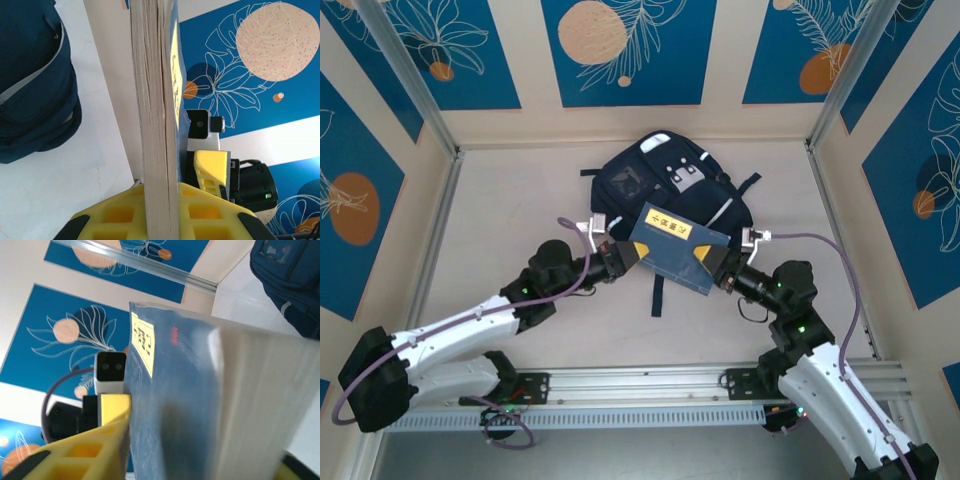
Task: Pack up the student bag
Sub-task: Pass the book, then open the student bag at the top-center of the table.
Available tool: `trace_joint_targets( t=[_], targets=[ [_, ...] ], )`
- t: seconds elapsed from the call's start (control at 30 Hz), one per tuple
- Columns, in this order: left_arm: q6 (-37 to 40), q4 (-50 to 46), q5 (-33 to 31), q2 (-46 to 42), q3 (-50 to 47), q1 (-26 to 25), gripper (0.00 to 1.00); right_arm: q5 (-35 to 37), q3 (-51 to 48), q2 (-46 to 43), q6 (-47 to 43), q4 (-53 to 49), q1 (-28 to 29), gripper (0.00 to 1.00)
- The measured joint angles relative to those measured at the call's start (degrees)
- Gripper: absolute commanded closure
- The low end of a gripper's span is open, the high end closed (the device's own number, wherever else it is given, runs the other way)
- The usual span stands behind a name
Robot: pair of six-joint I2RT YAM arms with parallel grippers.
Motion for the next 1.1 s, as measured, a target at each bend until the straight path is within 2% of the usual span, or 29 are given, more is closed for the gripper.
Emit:
trace_joint_targets(
  t=[0.07, 0.13, 0.27, 0.37, 0.4, 0.47, 0.53, 0.57, 0.63, 0.77, 0.93, 1.1],
  targets=[
    [0.83, -0.55, -0.04, -0.46, -0.04, 0.02, 1.0, -2.1, 0.11, 0.24, -0.9, -0.09, -0.81, 0.52],
    [1.49, -1.01, 0.09, -0.55, -0.04, 0.11, 1.0, -3.78, 0.11, 0.48, -1.18, 0.04, -1.49, 0.57],
    [2.23, -1.36, 0.5, -0.57, -0.04, 0.39, 1.0, -5.9, 0.0, 1.55, -0.74, 2.08, -2.25, 0.77],
    [2.32, -1.42, 0.96, -0.74, -0.04, 0.5, 1.0, -7.39, -0.2, 3.65, 0.02, 3.93, -2.54, 0.99],
    [2.4, -1.88, 1.16, -0.81, 0.0, 0.81, 0.99, -7.58, -0.24, 4.24, 0.48, 3.98, -2.78, 1.0],
    [3.45, -4.98, 1.2, -0.79, 0.9, 1.01, 0.76, -7.61, -0.22, 4.44, -0.07, 2.73, -2.84, 1.0],
    [6.93, -11.98, 0.74, -0.72, 3.65, 1.07, 0.49, -6.4, 0.7, 2.95, -1.49, -2.1, -2.82, 1.0],
    [8.68, -15.43, 0.04, -0.68, 4.92, 1.11, 0.41, -5.35, 1.73, 2.03, -2.67, -5.18, -2.82, 1.0],
    [13.35, -23.23, -1.64, -0.07, 8.72, 1.22, 0.32, -0.72, 6.01, -0.11, -6.47, -14.51, -2.86, 1.0],
    [23.71, -37.55, -4.81, 5.55, 20.72, 1.22, 0.26, 10.82, 14.95, -1.4, -13.9, -30.21, -2.89, 1.0],
    [37.03, -50.86, -8.28, 19.91, 38.97, 1.09, 0.19, 26.82, 18.14, -0.5, -18.71, -46.88, -2.97, 1.0],
    [47.47, -59.82, -11.56, 36.04, 53.59, 0.24, 0.17, 40.44, 18.27, 1.62, -19.82, -59.21, -3.02, 1.0]
  ],
)
